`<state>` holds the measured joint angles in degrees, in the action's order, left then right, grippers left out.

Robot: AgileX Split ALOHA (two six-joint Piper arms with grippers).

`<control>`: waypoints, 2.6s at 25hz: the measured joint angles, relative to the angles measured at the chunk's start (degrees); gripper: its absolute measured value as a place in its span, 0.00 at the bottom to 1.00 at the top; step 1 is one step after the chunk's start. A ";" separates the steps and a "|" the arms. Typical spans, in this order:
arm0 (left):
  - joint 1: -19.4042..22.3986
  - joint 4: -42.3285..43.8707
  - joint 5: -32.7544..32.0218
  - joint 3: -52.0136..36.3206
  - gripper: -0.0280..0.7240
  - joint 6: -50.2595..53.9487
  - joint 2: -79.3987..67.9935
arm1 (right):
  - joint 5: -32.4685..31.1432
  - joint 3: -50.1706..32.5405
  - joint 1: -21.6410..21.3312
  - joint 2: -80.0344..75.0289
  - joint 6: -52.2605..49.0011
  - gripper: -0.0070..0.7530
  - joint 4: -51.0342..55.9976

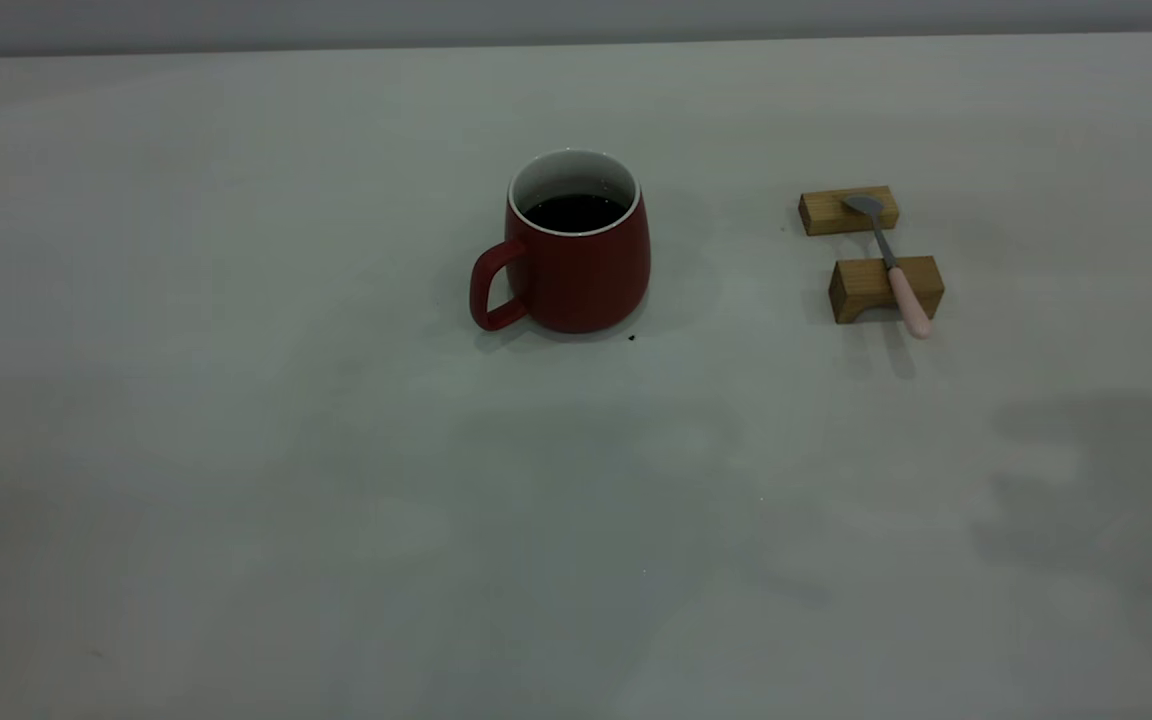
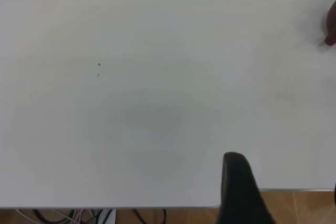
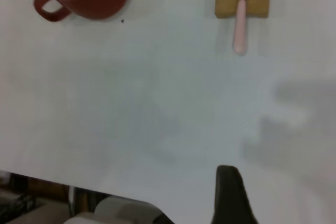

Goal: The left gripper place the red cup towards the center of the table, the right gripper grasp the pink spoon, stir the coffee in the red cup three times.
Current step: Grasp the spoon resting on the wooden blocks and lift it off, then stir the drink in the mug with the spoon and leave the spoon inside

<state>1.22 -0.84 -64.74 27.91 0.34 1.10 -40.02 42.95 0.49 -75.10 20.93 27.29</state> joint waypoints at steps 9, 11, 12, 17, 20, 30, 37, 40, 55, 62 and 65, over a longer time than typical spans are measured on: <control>0.00 0.00 0.00 0.00 0.70 -0.34 0.00 | 5.31 10.09 6.17 -25.29 1.69 0.71 1.53; 0.00 0.00 0.00 0.00 0.70 -0.34 0.00 | 7.03 13.02 8.29 -30.59 0.40 0.71 1.34; 0.00 0.00 0.00 0.00 0.70 -0.34 0.00 | 7.35 14.79 9.03 -33.44 -0.46 0.71 1.04; 0.00 0.00 0.00 0.00 0.70 -0.34 0.00 | 7.70 23.01 9.85 -45.00 -8.68 0.71 -4.60; 0.00 0.00 0.00 0.00 0.70 -0.34 0.00 | 7.72 27.00 9.85 -49.22 -11.85 0.71 -6.32; 0.00 0.00 0.00 0.00 0.70 -0.34 0.00 | 7.01 33.79 10.08 -56.48 -11.41 0.71 -6.44; 0.00 0.00 0.00 0.00 0.70 -0.34 0.00 | 7.94 33.79 10.48 -56.73 -11.31 0.71 -6.38; 0.00 0.00 0.00 0.00 0.70 -0.34 0.00 | 8.34 33.79 10.48 -56.84 -11.31 0.71 -6.38; 0.00 0.00 0.00 0.00 0.70 -0.34 0.00 | 10.51 33.85 10.48 -62.57 -10.12 0.35 -6.33; 0.00 0.00 0.00 0.00 0.70 -0.34 0.00 | 5.72 33.85 10.53 -57.97 -10.05 0.17 -5.83; 0.00 0.00 0.00 0.00 0.70 -0.34 0.00 | -0.85 33.85 10.53 -52.49 -10.85 0.17 1.15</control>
<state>1.22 -0.84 -64.74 27.91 0.00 1.10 -40.87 76.79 11.01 -127.60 10.08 28.43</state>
